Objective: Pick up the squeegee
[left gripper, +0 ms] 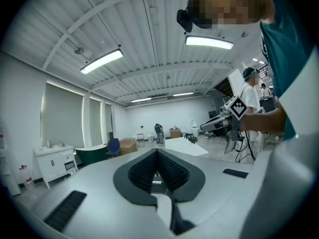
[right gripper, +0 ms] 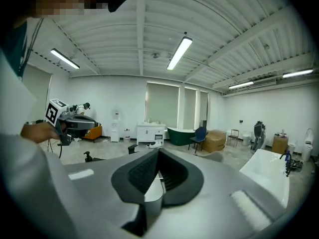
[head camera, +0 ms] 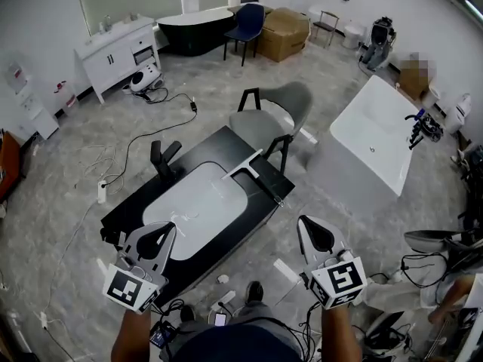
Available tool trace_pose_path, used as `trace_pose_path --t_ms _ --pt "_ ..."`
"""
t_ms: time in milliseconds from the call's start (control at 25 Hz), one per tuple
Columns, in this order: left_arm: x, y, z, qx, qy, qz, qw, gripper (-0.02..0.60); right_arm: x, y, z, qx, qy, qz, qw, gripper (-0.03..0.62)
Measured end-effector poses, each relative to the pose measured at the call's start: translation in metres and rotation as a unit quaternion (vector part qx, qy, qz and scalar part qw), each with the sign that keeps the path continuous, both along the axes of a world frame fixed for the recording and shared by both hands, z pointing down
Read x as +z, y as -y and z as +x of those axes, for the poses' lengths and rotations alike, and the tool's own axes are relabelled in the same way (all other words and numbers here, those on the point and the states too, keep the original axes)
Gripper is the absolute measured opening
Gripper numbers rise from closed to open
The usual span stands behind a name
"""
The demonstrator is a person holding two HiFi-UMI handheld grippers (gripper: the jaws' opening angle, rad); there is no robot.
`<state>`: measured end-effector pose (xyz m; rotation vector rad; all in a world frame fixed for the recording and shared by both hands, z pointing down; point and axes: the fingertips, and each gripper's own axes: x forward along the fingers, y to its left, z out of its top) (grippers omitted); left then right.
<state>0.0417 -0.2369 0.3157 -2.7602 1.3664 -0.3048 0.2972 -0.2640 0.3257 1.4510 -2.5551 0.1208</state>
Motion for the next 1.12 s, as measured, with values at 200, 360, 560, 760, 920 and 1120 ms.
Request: trace_pose_path --t_ms 200,360,560,760,920,1120 --pt "0.025 0.025 -0.006 -0.031 0.012 -0.026 0.9991 0.005 0.034 0.071 0.005 -0.02 -0.009 -0.008 1.0 0.009" --pt "0.054 0.04 -0.011 -0.037 0.023 -0.051 0.9978 0.005 0.075 0.116 0.003 -0.022 -0.006 -0.031 0.999 0.009" --pt "0.087 0.048 -0.017 -0.049 0.031 -0.074 0.9956 0.005 0.123 0.155 0.002 -0.027 -0.004 -0.055 0.998 0.01" --pt "0.109 0.051 -0.026 -0.079 0.016 -0.102 0.9915 0.005 0.161 0.183 -0.004 -0.036 -0.008 -0.072 0.997 0.011" --pt "0.122 0.055 -0.023 -0.061 0.015 -0.09 0.9939 0.005 0.188 0.201 -0.011 -0.041 -0.008 -0.083 0.996 0.011" --pt "0.144 0.057 -0.024 -0.057 0.022 -0.108 0.9923 0.005 0.219 0.217 -0.019 -0.045 -0.012 -0.096 0.994 0.011"
